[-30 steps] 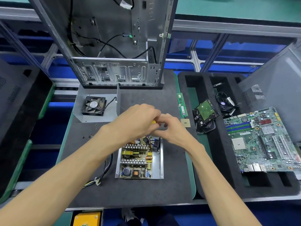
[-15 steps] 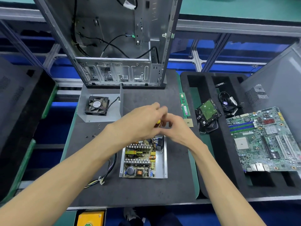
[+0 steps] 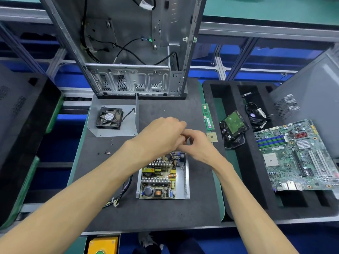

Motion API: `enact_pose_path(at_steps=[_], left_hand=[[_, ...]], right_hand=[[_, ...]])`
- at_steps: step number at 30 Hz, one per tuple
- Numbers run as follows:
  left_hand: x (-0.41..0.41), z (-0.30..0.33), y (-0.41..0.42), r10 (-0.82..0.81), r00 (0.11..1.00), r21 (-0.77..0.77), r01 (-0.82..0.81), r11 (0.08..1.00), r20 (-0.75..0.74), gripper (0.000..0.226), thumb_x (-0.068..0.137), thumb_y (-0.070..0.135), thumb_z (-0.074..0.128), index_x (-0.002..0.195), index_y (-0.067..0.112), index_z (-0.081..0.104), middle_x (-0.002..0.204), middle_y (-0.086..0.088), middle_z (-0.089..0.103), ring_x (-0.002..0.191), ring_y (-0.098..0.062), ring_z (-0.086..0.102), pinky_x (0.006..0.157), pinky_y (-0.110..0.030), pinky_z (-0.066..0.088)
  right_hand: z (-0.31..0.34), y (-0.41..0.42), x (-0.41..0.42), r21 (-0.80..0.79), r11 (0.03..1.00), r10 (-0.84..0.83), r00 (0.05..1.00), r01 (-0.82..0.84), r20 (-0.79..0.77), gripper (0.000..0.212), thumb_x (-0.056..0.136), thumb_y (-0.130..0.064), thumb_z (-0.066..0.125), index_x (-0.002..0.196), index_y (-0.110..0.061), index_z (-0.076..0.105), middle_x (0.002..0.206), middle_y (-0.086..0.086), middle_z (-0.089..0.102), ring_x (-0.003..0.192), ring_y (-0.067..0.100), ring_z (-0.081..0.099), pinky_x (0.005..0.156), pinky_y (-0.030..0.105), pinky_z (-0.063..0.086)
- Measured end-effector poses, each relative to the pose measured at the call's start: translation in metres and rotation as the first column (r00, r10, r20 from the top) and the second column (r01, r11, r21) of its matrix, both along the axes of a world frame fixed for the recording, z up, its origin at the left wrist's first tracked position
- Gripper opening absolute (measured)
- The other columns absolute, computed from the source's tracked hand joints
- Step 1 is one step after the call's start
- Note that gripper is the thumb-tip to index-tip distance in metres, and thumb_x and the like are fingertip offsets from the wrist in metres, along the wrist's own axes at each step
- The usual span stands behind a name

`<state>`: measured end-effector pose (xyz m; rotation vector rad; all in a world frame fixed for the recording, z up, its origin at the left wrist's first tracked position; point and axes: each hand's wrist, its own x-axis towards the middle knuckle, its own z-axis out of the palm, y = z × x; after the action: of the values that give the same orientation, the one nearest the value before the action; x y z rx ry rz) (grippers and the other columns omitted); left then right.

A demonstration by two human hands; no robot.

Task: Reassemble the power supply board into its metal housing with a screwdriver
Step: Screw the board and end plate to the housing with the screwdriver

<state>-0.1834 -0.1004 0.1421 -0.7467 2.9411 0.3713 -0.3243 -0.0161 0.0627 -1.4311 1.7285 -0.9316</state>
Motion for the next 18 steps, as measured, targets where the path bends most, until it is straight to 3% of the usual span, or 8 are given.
enact_pose_path(at_steps=[3, 5, 8, 10, 12, 14, 16, 18], left_hand=[[0.002, 0.003, -0.003, -0.117, 0.993, 0.102, 0.115, 0.988, 0.012, 0.018, 0.094, 0.012, 0.053, 0.109, 0.013, 0.064, 0.104, -0.005, 0.051, 0.092, -0.026, 0.056, 0.08, -0.043, 0.048], [0.002, 0.005, -0.001, -0.044, 0.999, 0.065, 0.045, 0.997, -0.021, 0.022, 0.096, 0.032, 0.056, 0.11, 0.016, 0.056, 0.103, -0.003, 0.054, 0.091, -0.026, 0.058, 0.074, -0.041, 0.048], [0.0, -0.002, 0.003, 0.136, 0.991, -0.114, -0.134, 0.984, 0.008, 0.041, 0.095, 0.056, 0.054, 0.093, 0.015, 0.046, 0.083, -0.004, 0.056, 0.082, -0.032, 0.062, 0.06, -0.036, 0.038], [-0.001, -0.005, 0.004, 0.136, 0.991, -0.111, -0.134, 0.985, 0.014, 0.03, 0.099, 0.044, 0.053, 0.09, 0.016, 0.044, 0.084, -0.007, 0.058, 0.083, -0.034, 0.063, 0.061, -0.036, 0.037], [-0.002, -0.003, 0.002, 0.012, 1.0, -0.007, -0.012, 1.0, 0.006, 0.009, 0.097, 0.024, 0.055, 0.098, 0.015, 0.052, 0.096, -0.008, 0.058, 0.089, -0.032, 0.061, 0.069, -0.04, 0.043], [0.0, -0.001, 0.0, -0.109, 0.994, 0.09, 0.106, 0.99, 0.029, 0.019, 0.093, 0.009, 0.055, 0.11, 0.015, 0.058, 0.102, -0.005, 0.051, 0.091, -0.027, 0.057, 0.076, -0.041, 0.046], [0.001, 0.0, 0.002, -0.075, 0.997, 0.08, 0.076, 0.994, -0.022, 0.018, 0.094, 0.018, 0.056, 0.112, 0.017, 0.054, 0.102, -0.004, 0.05, 0.09, -0.027, 0.057, 0.073, -0.042, 0.049], [0.001, -0.001, 0.005, 0.052, 0.998, -0.021, -0.052, 0.998, -0.037, 0.031, 0.094, 0.045, 0.056, 0.104, 0.017, 0.049, 0.097, -0.004, 0.056, 0.085, -0.03, 0.06, 0.067, -0.04, 0.049]], right_hand=[[0.001, -0.001, -0.002, -0.009, 1.0, -0.019, 1.0, 0.019, -0.021, 0.029, 0.076, -0.03, 0.08, 0.064, -0.048, 0.06, 0.062, -0.017, 0.053, 0.057, 0.001, 0.043, 0.056, 0.013, 0.035], [0.0, -0.001, -0.005, 0.014, 1.0, -0.017, 1.0, 0.017, -0.018, 0.035, 0.081, -0.016, 0.078, 0.069, -0.045, 0.063, 0.063, -0.017, 0.059, 0.058, 0.0, 0.044, 0.056, 0.014, 0.034], [-0.001, 0.002, -0.004, 0.026, 1.0, 0.017, 0.998, -0.018, 0.054, 0.013, 0.081, -0.018, 0.068, 0.073, -0.028, 0.064, 0.062, -0.006, 0.057, 0.062, 0.004, 0.042, 0.059, 0.023, 0.035], [0.0, 0.003, -0.001, 0.004, 1.0, 0.011, 0.998, -0.011, 0.055, 0.009, 0.077, -0.029, 0.064, 0.07, -0.026, 0.059, 0.06, -0.012, 0.048, 0.06, 0.004, 0.037, 0.056, 0.017, 0.031], [-0.001, 0.002, -0.002, 0.009, 1.0, -0.024, 0.999, 0.023, 0.032, 0.014, 0.078, -0.027, 0.07, 0.069, -0.026, 0.06, 0.061, -0.015, 0.05, 0.059, 0.003, 0.039, 0.056, 0.016, 0.034], [-0.003, 0.001, -0.005, 0.019, 0.998, -0.061, 0.998, 0.061, 0.007, 0.027, 0.08, -0.02, 0.078, 0.064, -0.029, 0.058, 0.06, -0.019, 0.054, 0.057, 0.001, 0.042, 0.055, 0.014, 0.036], [-0.003, 0.001, -0.006, 0.015, 0.998, -0.058, 0.998, 0.058, -0.001, 0.023, 0.079, -0.027, 0.074, 0.064, -0.034, 0.057, 0.059, -0.021, 0.054, 0.057, 0.002, 0.042, 0.055, 0.016, 0.035], [-0.001, 0.0, -0.005, 0.014, 0.999, -0.036, 0.999, 0.036, 0.034, 0.012, 0.077, -0.029, 0.066, 0.068, -0.037, 0.064, 0.059, -0.017, 0.054, 0.059, 0.003, 0.04, 0.056, 0.017, 0.032]])
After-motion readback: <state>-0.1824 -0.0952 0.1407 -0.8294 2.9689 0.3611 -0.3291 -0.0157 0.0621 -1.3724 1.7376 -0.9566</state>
